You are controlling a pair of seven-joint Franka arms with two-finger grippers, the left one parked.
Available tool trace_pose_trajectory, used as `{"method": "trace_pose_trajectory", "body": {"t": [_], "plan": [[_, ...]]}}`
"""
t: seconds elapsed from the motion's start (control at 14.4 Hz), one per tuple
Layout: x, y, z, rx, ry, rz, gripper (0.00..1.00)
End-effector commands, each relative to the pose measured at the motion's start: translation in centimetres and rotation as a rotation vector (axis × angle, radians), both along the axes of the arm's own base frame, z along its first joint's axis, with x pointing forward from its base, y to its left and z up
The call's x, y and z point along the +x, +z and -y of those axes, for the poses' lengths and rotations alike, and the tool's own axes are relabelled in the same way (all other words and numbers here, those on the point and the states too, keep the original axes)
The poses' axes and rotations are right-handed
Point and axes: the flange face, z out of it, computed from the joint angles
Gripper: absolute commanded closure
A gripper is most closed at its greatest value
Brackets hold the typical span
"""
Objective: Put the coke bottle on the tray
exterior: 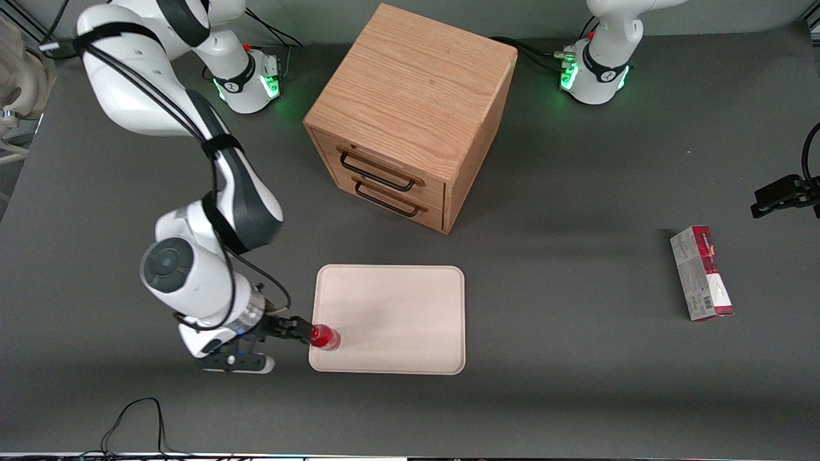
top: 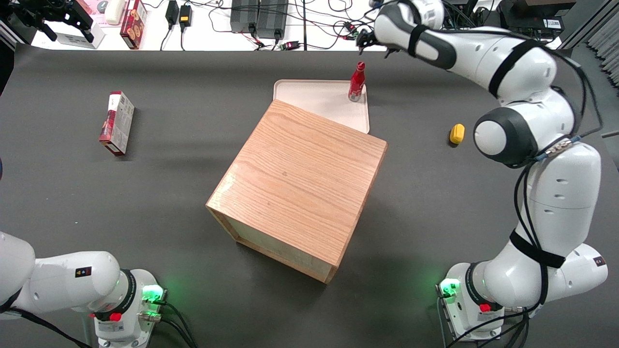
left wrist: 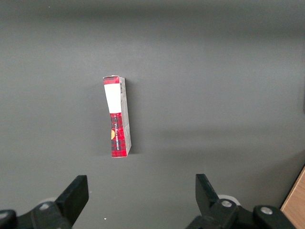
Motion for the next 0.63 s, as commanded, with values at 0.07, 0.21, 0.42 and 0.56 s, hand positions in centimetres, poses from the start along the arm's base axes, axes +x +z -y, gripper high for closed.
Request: {"method": "trace_pose_trajectory", "body": {"t": [0.07, 0.21, 0.42, 0.56], "plan": [[-5.7, 7.4, 6.1, -0.127, 0.117, -0.059, 0.0], [-8.9, 9.4, 10.4, -0.147, 0.15, -0.081, 0.0], [-13.0, 12.6, 16.7, -0.063, 0.143, -0.108, 0.0], [-15.1, 15.4, 20.1, -0.024, 0.149, -0.131, 0.0]]}}
